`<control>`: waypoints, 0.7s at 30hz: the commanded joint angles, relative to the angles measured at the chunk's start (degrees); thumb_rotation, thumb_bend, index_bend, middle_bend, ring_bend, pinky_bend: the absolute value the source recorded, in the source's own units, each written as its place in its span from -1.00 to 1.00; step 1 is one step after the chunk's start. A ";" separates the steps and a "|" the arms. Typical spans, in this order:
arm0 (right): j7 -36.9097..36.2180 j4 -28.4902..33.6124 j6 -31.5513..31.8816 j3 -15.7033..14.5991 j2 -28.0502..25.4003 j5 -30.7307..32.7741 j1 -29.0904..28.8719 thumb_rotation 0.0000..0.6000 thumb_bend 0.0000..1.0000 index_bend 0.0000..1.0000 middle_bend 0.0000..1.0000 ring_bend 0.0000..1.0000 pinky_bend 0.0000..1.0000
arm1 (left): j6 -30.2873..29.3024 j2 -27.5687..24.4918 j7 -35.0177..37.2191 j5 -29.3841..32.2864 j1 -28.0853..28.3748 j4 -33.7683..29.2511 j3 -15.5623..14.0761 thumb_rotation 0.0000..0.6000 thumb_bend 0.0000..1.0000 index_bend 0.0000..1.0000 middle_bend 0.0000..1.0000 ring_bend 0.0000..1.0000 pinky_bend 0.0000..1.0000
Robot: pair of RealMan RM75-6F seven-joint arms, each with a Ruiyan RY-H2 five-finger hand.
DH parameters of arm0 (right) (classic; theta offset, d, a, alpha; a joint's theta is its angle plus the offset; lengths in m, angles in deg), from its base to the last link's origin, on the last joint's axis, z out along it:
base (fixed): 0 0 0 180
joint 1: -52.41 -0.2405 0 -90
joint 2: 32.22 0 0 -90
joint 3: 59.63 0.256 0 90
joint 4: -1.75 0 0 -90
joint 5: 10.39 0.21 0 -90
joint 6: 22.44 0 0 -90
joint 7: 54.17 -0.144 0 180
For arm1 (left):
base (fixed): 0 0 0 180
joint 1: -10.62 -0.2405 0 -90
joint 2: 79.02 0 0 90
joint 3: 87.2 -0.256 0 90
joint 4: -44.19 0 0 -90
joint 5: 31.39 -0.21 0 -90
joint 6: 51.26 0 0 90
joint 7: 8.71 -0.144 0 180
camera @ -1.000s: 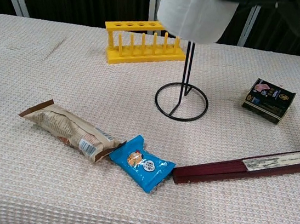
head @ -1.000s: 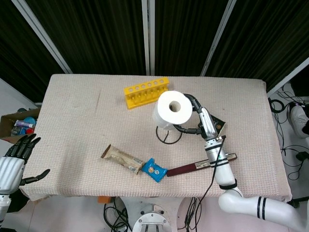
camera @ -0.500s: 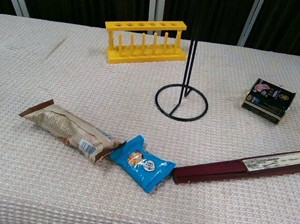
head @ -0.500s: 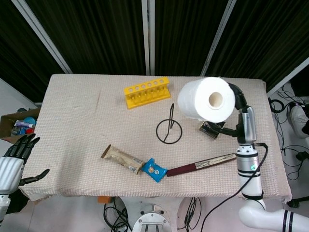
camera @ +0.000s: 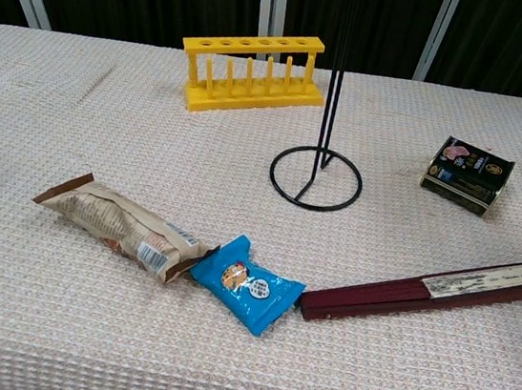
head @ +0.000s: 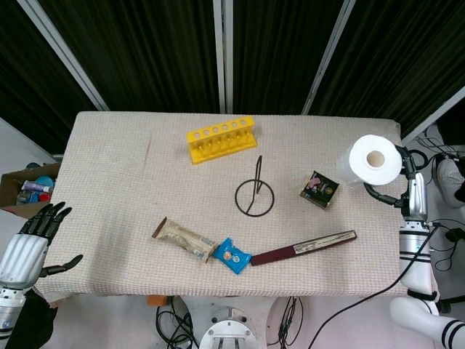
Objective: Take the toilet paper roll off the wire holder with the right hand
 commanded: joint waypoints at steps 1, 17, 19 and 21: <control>-3.82 -9.16 -7.05 1.90 4.84 3.59 -4.69 1.00 -0.57 0.17 -0.02 -0.06 -0.02 | 0.29 0.09 -0.07 0.22 0.21 0.07 0.07 0.47 -0.69 -0.80 -0.89 -0.89 -0.57; -5.64 -38.63 -25.49 2.93 19.38 7.42 -17.51 1.00 -0.63 -0.09 -0.23 -0.19 -0.21 | 0.93 0.12 1.02 1.47 0.57 0.99 0.40 0.47 -0.69 -0.80 -0.89 -0.89 -0.57; -6.39 -40.15 -26.23 2.69 20.03 7.14 -17.72 1.00 -0.67 -0.27 -0.35 -0.33 -0.33 | 1.20 0.23 1.04 1.56 0.69 1.15 0.39 0.48 -0.69 -0.80 -0.89 -0.89 -0.57; -7.25 -41.30 -26.70 2.32 20.40 6.55 -17.82 1.00 -0.70 -0.46 -0.49 -0.50 -0.45 | 1.48 0.35 1.04 1.60 0.85 1.25 0.38 0.47 -0.69 -0.80 -0.89 -0.89 -0.57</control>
